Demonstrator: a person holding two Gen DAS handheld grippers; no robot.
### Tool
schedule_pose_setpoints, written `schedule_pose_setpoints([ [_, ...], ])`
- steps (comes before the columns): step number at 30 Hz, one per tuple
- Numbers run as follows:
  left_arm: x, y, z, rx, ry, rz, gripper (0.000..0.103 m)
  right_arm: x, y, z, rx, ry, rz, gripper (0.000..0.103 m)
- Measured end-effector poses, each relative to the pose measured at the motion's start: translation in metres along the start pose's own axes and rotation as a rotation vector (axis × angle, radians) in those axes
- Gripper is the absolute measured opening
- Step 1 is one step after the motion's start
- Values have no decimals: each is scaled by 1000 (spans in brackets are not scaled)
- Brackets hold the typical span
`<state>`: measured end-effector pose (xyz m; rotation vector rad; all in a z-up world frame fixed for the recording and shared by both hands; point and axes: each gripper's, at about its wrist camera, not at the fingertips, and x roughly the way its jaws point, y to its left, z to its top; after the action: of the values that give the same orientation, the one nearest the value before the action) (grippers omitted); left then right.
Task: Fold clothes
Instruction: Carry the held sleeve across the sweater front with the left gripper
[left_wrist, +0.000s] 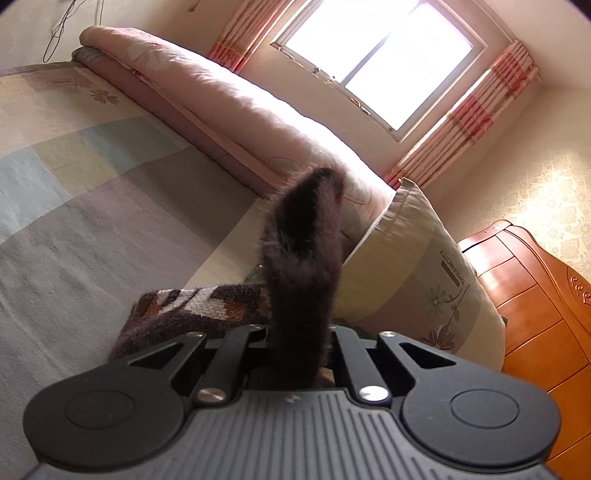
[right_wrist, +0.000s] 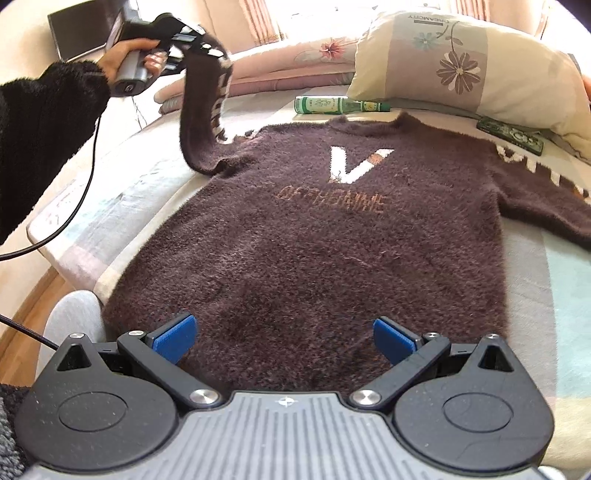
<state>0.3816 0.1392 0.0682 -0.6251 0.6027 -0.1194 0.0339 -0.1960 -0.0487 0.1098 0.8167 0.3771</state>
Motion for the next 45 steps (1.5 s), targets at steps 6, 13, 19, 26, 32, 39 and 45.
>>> schedule_pose_setpoints([
  [6,12,-31,-15,28,24,-18,6,-11,-5,3,-41,3,3,103],
  [13,29,-64,-27,78,54,-13,6,-19,-20,-2,-9,-20,7,103],
  [19,49,-98,-41,157,89,-5,6,-19,-29,-4,13,-27,20,103],
  [26,71,-131,-71,293,100,21,6,-15,-38,-6,41,-17,19,103],
  [32,91,-152,-108,371,82,81,6,-16,-47,-7,68,1,23,103],
  [39,121,-168,-156,437,120,94,6,-24,-60,-11,115,25,-33,103],
  [45,136,-171,-187,521,145,107,6,-21,-59,-14,118,51,-50,103],
])
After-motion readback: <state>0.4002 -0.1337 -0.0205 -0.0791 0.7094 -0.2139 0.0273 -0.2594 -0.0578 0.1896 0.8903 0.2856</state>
